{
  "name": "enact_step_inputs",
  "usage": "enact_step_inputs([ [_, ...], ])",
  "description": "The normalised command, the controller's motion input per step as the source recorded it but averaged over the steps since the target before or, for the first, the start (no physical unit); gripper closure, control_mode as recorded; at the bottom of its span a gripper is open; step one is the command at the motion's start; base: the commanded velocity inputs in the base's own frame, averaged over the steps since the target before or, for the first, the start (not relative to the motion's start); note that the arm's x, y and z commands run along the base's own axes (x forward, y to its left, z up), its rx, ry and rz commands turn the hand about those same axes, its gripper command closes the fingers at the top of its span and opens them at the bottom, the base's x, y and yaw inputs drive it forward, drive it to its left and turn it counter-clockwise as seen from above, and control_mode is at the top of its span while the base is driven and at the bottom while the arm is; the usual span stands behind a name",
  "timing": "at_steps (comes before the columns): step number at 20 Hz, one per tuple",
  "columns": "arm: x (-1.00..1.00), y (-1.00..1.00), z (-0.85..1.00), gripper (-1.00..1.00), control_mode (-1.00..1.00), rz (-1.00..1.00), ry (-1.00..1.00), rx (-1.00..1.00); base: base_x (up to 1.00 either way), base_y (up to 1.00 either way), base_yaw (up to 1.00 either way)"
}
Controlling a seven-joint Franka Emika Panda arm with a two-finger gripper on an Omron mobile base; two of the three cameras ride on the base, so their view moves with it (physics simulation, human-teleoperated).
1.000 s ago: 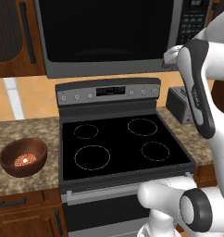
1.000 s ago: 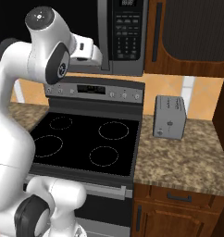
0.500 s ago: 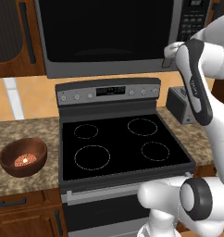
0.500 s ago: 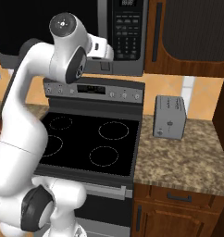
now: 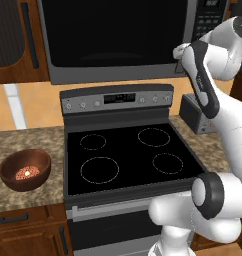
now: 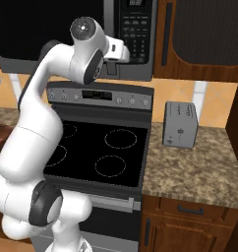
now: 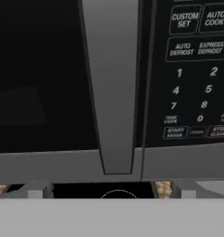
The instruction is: Open the microwave, place the bowl with waffle inside the microwave, then close the microwave door and turn it on.
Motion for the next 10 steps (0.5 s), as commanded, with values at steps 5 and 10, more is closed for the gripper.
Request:
enact_step_inputs([
  [5,0.61,-0.02,0.00,-1.00,-1.00,0.00,0.00,0.01,0.00,0.00,0.00],
  [10,0.64,-0.01,0.00,-1.00,-1.00,0.00,0.00,0.01,0.00,0.00,0.00],
])
